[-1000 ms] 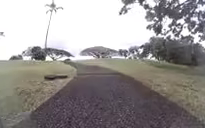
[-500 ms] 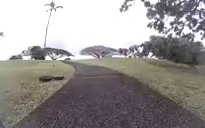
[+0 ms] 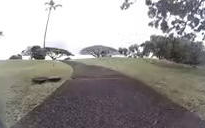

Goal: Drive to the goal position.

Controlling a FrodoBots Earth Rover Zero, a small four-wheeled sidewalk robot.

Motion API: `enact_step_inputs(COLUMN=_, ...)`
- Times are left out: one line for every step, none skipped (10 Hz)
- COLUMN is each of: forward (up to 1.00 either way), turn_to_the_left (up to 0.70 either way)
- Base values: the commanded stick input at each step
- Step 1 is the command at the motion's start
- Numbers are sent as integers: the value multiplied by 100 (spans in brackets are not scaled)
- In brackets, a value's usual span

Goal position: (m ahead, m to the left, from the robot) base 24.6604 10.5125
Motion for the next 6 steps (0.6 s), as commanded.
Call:
enact_step_inputs(forward=78, turn_to_the_left=-5)
enact_step_inputs(forward=78, turn_to_the_left=-1)
enact_step_inputs(forward=78, turn_to_the_left=0)
enact_step_inputs(forward=78, turn_to_the_left=0)
enact_step_inputs(forward=78, turn_to_the_left=0)
enact_step_inputs(forward=78, turn_to_the_left=0)
